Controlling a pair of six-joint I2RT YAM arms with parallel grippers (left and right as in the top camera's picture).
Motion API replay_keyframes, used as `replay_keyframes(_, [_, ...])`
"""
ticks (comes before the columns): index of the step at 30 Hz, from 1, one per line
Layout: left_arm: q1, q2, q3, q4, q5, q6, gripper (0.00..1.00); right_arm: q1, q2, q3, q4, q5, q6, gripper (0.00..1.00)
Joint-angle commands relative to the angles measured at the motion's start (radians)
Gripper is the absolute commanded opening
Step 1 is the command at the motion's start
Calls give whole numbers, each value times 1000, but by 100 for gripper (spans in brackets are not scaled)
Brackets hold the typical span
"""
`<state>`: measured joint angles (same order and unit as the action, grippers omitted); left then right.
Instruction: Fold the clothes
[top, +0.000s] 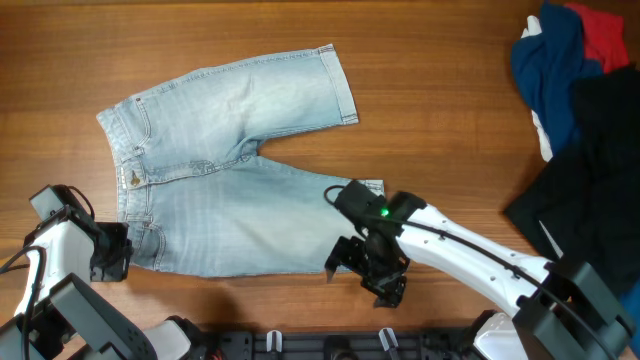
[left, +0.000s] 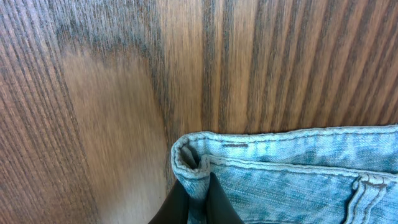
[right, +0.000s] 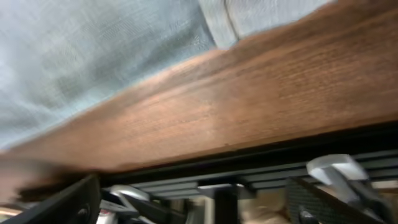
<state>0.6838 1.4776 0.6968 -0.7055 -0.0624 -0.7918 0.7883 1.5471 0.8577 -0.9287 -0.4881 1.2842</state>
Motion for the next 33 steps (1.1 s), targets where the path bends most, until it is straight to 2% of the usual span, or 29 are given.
replay_keyframes(1, [8,13,-11,-8,2,-1,4,-16,3,-1,47,56,148,93])
replay_keyframes(4, [8,13,-11,-8,2,-1,4,-23,3,-1,58,137,255,90])
replay_keyframes(6, [8,13,-11,-9,2,-1,4,-38,3,-1,56,141,298,94])
replay_keyframes(8, [8,13,-11,-9,2,2,4,-69,3,-1,50,155,310,100])
replay_keyframes(21, [8,13,-11,-8,2,2,4,-158,8,-13,30,147,317,94])
replay_keyframes(29, [8,13,-11,-8,2,2,4,-162,8,-179,247,55,421,80])
replay_keyframes(33, [8,13,-11,-9,2,2,4,-175,8,-206,307,47,420,72])
